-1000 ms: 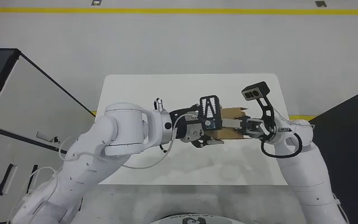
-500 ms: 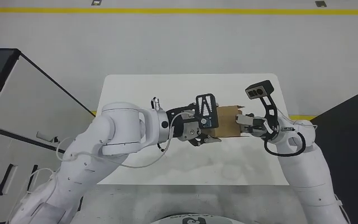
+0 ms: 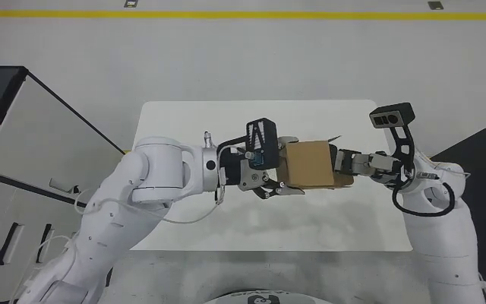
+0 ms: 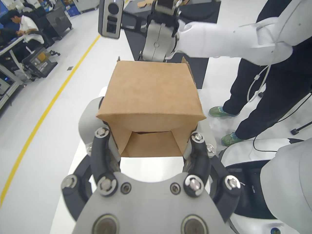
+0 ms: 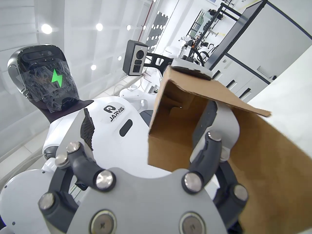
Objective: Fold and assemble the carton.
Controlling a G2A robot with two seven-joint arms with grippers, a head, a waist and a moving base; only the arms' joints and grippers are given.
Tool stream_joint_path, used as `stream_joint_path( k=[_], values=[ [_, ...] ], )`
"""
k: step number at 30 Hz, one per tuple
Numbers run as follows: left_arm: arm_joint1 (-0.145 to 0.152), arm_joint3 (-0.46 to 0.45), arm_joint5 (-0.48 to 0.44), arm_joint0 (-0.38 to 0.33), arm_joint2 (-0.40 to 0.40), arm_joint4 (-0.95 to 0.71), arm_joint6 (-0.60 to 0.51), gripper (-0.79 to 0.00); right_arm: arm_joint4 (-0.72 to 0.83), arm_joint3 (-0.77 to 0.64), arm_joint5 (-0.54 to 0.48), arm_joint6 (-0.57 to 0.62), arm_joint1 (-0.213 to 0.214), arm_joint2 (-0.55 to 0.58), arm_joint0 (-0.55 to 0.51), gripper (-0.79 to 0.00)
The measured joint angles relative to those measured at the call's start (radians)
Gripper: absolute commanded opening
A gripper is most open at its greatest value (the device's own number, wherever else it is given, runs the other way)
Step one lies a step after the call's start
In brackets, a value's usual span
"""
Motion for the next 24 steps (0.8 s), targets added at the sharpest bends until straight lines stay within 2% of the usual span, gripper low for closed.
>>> stream_joint_path(
  k=[7, 10, 16, 17, 18, 19, 20, 24],
  values=[
    [0.0, 0.001, 0.004, 0.002, 0.0, -0.001, -0.004, -0.785, -0.001, -0.001, 0.0, -0.002, 0.0, -0.001, 0.0, 0.0],
    [0.001, 0.023, 0.009, 0.026, -0.006, -0.014, 0.033, -0.785, -0.021, -0.03, -0.013, -0.017, 0.001, 0.002, 0.002, 0.0],
    [0.01, 0.051, -0.029, 0.076, -0.041, -0.06, 0.085, -0.785, -0.011, -0.043, -0.035, 0.036, 0.007, 0.028, 0.011, -0.015],
    [0.011, 0.052, -0.034, 0.082, -0.044, -0.061, 0.091, -0.785, -0.01, -0.042, -0.037, 0.042, 0.008, 0.031, 0.013, -0.123],
    [0.012, 0.053, -0.041, 0.089, -0.047, -0.065, 0.101, -0.785, -0.008, -0.04, -0.039, 0.047, 0.009, 0.035, 0.015, -0.326],
    [0.013, 0.055, -0.047, 0.094, -0.05, -0.069, 0.113, -0.785, -0.007, -0.037, -0.041, 0.051, 0.009, 0.038, 0.016, -0.493],
    [0.013, 0.058, -0.055, 0.099, -0.053, -0.074, 0.125, -0.785, -0.008, -0.034, -0.043, 0.054, 0.01, 0.042, 0.018, -0.776],
    [0.016, 0.083, -0.102, 0.122, -0.065, -0.109, 0.183, -0.785, -0.008, -0.028, -0.057, 0.066, 0.013, 0.053, 0.027, -0.785]
  ],
)
